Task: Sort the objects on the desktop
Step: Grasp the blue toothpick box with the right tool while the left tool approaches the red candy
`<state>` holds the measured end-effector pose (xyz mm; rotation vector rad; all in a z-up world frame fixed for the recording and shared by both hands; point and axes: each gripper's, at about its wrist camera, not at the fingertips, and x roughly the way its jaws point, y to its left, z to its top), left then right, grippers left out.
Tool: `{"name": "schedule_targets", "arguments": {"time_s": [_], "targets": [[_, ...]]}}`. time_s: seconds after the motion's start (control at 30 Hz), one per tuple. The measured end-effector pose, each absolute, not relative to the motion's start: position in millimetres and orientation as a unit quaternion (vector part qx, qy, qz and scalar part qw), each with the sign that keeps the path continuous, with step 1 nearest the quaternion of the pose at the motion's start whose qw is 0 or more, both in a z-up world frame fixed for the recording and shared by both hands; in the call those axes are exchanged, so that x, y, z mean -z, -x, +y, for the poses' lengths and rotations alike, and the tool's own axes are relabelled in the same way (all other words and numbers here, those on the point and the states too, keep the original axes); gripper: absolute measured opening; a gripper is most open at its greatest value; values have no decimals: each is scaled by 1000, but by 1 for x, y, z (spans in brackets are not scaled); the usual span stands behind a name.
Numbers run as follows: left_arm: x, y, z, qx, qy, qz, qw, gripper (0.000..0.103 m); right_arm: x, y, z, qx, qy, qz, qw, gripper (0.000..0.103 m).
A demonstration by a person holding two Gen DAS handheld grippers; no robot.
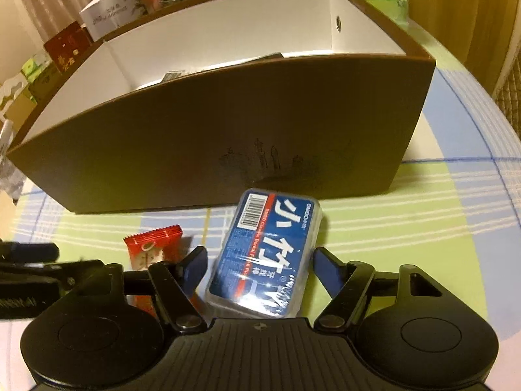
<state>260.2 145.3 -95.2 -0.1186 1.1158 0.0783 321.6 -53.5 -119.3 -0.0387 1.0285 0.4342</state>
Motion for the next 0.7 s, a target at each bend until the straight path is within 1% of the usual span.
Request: {"name": "schedule_targets", "arguments": {"time_s": [0.03, 0.13, 0.3, 0.6, 0.7], "targets": [[95, -260, 144, -35, 57, 529, 846, 73, 119, -321, -55, -208, 25, 486, 848, 62], [94, -261, 139, -27, 59, 528, 847, 73, 118, -320, -65, -211, 26, 488, 847, 56], [93, -264, 128, -8, 70, 526, 848, 73, 115, -317, -90, -206, 27, 487, 848, 56], [104, -277, 96, 17, 50, 526, 849, 73, 109, -317, -136, -171, 8, 492, 853, 56], [109, -281, 89, 23, 39, 525, 850, 70, 109, -318, -149, -158, 0, 493, 856, 56]]}}
